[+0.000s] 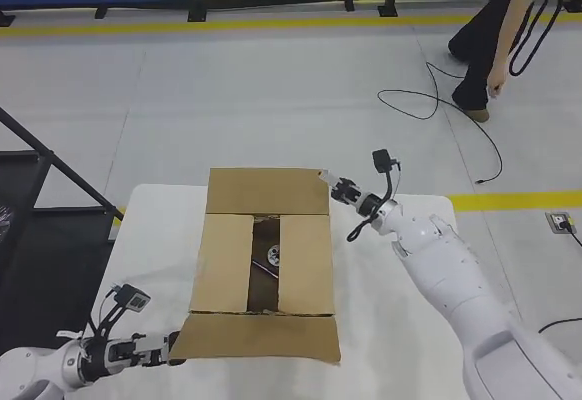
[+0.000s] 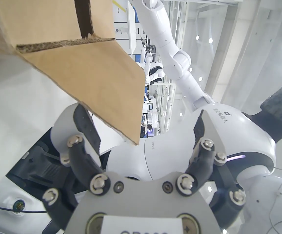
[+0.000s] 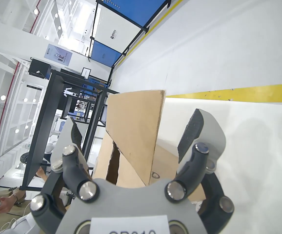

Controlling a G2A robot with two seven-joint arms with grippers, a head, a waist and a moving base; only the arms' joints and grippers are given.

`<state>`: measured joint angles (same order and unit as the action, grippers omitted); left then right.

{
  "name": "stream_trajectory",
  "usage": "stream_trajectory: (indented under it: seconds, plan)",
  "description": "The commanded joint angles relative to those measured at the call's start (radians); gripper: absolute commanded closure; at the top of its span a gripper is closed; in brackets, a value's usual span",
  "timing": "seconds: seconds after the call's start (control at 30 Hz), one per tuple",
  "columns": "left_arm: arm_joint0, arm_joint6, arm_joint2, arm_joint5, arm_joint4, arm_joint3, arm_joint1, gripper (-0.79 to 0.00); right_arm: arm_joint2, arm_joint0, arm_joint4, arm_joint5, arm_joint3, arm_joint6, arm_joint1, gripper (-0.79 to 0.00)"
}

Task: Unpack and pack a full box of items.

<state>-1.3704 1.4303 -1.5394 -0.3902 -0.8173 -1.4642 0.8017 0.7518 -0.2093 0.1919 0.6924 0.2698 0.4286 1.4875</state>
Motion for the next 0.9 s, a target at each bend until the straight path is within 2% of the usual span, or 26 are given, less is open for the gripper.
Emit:
stream_trajectory:
  seconds: [0.0,0.33,0.73,0.87]
  plan:
    - [0.002,0.001,-0.003,0.001,-0.015,0.006,0.001,-0.785,0.009,-0.001,0.023,0.01,-0.005,0.033,0.004,-0.785]
    - [0.001,-0.022,-0.018,-0.022,-0.064,0.026,0.015,-0.785,0.103,-0.008,0.25,0.1,-0.023,0.273,0.015,-0.785]
    - [0.003,-0.091,-0.017,-0.091,-0.033,0.019,0.032,-0.785,0.176,-0.003,0.361,0.182,-0.015,0.446,0.002,-0.785]
    - [0.012,-0.139,-0.004,-0.138,0.03,0.008,0.037,-0.785,0.197,-0.006,0.398,0.189,0.01,0.51,-0.004,-0.785]
